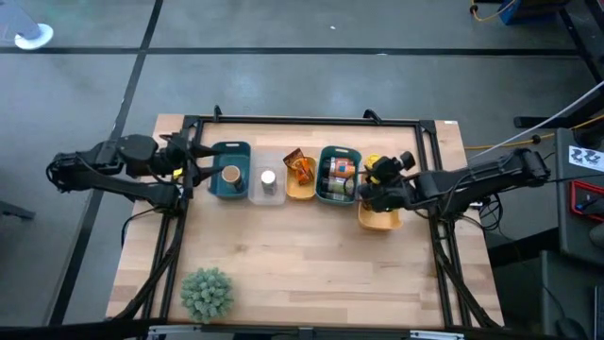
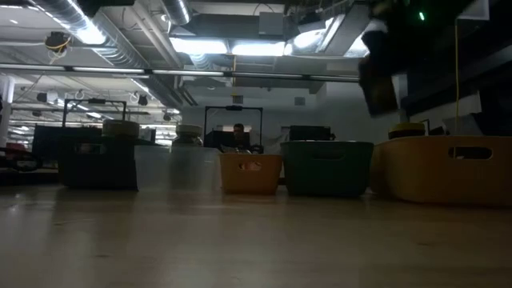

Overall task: Sort spices by type
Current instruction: Put the yellow seasoning can into the right yellow bin

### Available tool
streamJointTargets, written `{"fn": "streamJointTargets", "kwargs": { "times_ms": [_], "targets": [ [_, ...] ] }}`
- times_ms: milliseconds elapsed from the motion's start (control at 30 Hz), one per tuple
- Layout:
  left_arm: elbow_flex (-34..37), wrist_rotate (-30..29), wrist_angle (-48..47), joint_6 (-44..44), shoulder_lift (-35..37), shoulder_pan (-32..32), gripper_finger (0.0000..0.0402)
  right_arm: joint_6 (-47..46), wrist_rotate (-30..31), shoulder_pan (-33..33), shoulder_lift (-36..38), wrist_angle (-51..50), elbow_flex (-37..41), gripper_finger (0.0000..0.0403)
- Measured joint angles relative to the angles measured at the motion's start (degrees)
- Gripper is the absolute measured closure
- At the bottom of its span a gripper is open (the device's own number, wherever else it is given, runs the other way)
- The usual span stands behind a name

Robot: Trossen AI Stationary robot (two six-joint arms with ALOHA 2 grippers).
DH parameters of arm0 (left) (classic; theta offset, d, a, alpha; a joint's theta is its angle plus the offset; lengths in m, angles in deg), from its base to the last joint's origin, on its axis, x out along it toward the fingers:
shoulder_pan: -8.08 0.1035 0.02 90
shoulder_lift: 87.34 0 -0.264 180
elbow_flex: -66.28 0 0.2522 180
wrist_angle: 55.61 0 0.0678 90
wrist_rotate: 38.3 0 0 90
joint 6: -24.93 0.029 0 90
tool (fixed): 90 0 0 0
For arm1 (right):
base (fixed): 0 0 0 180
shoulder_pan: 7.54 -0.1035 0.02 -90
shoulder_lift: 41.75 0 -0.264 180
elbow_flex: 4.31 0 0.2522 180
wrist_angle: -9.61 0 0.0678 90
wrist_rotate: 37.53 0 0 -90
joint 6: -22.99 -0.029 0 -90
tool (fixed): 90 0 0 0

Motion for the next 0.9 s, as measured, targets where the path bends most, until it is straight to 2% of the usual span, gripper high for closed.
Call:
{"fn": "streamJointTargets", "kwargs": {
  "times_ms": [133, 267, 533, 900],
  "targets": [
    [3.51, -0.95, 0.20, -1.37, 2.06, 0.00, 0.0166, -8.74, 0.99, -0.08, 0.28, -0.09, 6.68, 0.0211],
    [8.48, -2.18, 2.51, -3.42, 3.59, 0.00, 0.0166, -13.05, 2.20, -0.08, 0.65, -0.22, 10.04, 0.0224],
    [15.80, -2.63, 7.19, -5.66, 4.69, 0.00, 0.0166, -18.28, -0.11, -0.12, 0.65, -5.92, 10.45, 0.0217],
    [18.67, -2.67, 9.16, -7.70, 4.90, 0.00, 0.0166, -20.57, -6.12, -0.15, 0.94, -12.69, 10.45, 0.0224]
  ]
}}
